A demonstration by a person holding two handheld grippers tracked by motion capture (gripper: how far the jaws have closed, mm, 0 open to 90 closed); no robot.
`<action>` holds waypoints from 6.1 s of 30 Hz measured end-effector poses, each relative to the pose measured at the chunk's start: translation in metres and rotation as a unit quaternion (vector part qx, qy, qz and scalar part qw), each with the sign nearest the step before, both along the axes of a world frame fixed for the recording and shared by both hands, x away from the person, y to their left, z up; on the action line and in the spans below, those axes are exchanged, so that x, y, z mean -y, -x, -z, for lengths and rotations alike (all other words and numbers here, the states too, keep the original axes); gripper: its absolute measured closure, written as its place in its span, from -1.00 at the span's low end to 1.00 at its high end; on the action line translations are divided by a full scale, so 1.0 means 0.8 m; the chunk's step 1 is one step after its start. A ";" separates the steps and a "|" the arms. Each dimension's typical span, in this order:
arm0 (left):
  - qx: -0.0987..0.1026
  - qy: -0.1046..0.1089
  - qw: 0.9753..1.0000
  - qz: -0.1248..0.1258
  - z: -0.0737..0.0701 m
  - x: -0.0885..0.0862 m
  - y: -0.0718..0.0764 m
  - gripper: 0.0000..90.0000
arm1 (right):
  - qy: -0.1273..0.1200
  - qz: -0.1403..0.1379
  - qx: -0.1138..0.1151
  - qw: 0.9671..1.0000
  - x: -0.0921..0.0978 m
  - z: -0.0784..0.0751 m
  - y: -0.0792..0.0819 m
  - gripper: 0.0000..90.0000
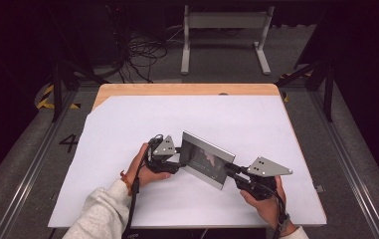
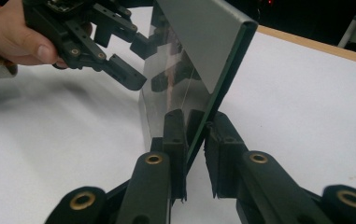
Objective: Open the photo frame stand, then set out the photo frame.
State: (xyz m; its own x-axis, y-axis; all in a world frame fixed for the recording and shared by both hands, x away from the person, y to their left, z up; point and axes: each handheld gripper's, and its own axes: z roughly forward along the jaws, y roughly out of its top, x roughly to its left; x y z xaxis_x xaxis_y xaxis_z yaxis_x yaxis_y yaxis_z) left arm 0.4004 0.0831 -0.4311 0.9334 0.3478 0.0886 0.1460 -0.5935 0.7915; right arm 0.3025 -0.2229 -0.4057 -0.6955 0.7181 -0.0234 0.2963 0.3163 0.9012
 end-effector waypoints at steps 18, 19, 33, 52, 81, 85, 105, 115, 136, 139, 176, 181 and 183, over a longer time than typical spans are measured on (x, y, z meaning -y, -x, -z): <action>-0.013 0.012 1.000 0.000 -0.002 -0.012 0.025 -0.02 | 0.036 0.008 -0.017 0.999 -0.005 0.021 0.001 0.74; -0.012 0.018 1.000 -0.002 -0.002 -0.011 0.025 -0.05 | 0.036 0.009 -0.019 0.999 -0.005 0.022 0.001 0.75; -0.004 0.025 1.000 -0.010 -0.001 -0.013 0.021 0.31 | 0.019 0.014 0.008 1.000 0.000 0.011 0.004 0.79; 0.004 0.005 1.000 -0.018 -0.003 -0.020 0.032 0.49 | 0.012 0.022 -0.003 1.000 -0.003 0.014 -0.009 0.75; 0.011 -0.052 0.998 -0.032 0.018 -0.015 0.050 0.44 | 0.041 0.000 -0.029 0.999 -0.010 0.034 -0.030 0.68; 0.007 -0.056 0.998 -0.032 0.022 -0.016 0.049 0.46 | 0.044 -0.002 -0.038 0.998 -0.011 0.039 -0.031 0.67; 0.008 -0.065 0.998 -0.025 0.024 -0.018 0.047 0.50 | 0.062 -0.001 -0.043 0.997 -0.014 0.040 -0.030 0.69; 0.010 -0.059 0.998 -0.025 0.020 -0.027 0.054 0.49 | 0.064 0.005 -0.036 0.997 -0.011 0.035 -0.026 0.77; 0.026 -0.031 0.998 -0.038 0.008 -0.043 0.063 0.51 | 0.068 0.013 -0.016 0.997 -0.006 0.026 -0.023 0.78; 0.027 -0.029 0.998 -0.042 0.006 -0.046 0.065 0.50 | 0.077 0.015 -0.009 0.997 -0.007 0.024 -0.022 0.75; 0.040 -0.008 0.995 -0.091 -0.004 -0.103 0.082 0.17 | 0.134 0.014 0.027 0.990 0.019 0.005 -0.005 0.35; 0.044 -0.010 0.994 -0.102 -0.003 -0.111 0.085 0.04 | 0.143 0.014 0.032 0.989 0.024 0.004 -0.001 0.27; 0.047 -0.015 0.993 -0.106 -0.003 -0.112 0.087 -0.01 | 0.143 0.013 0.034 0.989 0.026 0.005 0.000 0.26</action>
